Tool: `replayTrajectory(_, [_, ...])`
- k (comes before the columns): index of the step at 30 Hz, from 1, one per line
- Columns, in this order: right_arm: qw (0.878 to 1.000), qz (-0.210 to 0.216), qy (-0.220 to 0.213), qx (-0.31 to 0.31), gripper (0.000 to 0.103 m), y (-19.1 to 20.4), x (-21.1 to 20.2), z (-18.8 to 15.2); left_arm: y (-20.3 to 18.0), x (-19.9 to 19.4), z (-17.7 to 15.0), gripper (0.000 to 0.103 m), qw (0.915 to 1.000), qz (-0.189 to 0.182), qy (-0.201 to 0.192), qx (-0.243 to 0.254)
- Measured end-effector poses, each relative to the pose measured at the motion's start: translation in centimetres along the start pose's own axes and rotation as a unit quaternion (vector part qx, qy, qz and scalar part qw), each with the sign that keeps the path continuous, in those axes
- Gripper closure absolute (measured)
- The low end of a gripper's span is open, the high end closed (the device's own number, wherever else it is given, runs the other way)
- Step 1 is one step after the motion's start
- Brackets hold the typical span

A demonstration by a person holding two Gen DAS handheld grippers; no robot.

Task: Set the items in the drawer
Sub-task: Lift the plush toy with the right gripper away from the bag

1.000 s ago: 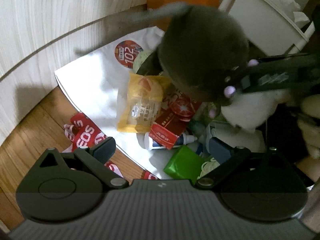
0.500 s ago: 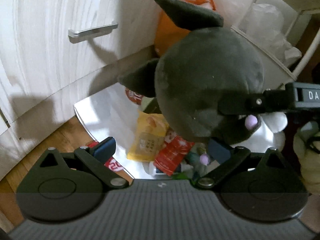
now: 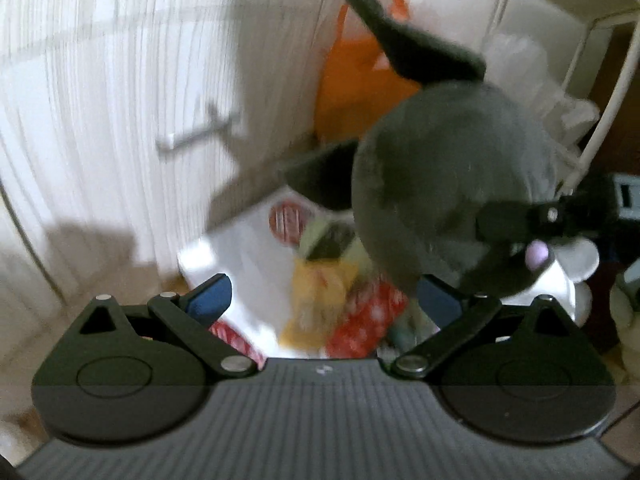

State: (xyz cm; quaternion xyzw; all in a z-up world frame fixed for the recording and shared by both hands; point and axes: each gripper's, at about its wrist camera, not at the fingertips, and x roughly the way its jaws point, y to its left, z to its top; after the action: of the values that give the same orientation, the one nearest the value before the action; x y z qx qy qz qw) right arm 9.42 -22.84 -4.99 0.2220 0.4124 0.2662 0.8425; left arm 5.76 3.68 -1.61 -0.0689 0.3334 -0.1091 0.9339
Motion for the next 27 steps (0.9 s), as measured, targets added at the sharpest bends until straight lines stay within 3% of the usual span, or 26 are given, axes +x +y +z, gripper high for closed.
replayTrajectory(8, [0.995,-0.043,-0.076,-0.048,0.019,2.2,-0.6,1.6,0.2,3.3,2.9,0.003,0.9959,0.080,-0.013,0.040])
replayTrajectory(10, [0.994,-0.050,-0.083,-0.050,0.019,1.9,-0.6,1.9,-0.1,4.2,3.2,0.012,0.9931,0.101,-0.018,0.057])
replayTrajectory(14, [0.995,-0.046,-0.084,-0.033,0.019,0.5,-0.2,2.4,0.0,6.1,3.5,0.012,0.9900,0.092,-0.034,0.102])
replayTrajectory(19, [0.997,-0.024,-0.072,-0.021,0.019,-1.1,0.9,2.9,1.1,8.2,5.3,0.012,0.9898,0.108,-0.011,0.093])
replayTrajectory(21, [0.998,-0.017,-0.065,-0.018,0.019,-1.4,1.4,3.0,1.2,8.6,5.9,0.012,0.9830,0.129,0.012,0.130])
replayTrajectory(23, [0.998,-0.013,-0.059,-0.017,0.019,-1.6,1.6,3.0,1.0,9.2,6.3,0.012,0.9683,0.176,0.053,0.169])
replayTrajectory(27, [0.999,-0.005,-0.052,-0.010,0.018,-1.8,1.9,2.9,-0.1,9.3,5.6,0.012,0.9432,0.187,0.106,0.254])
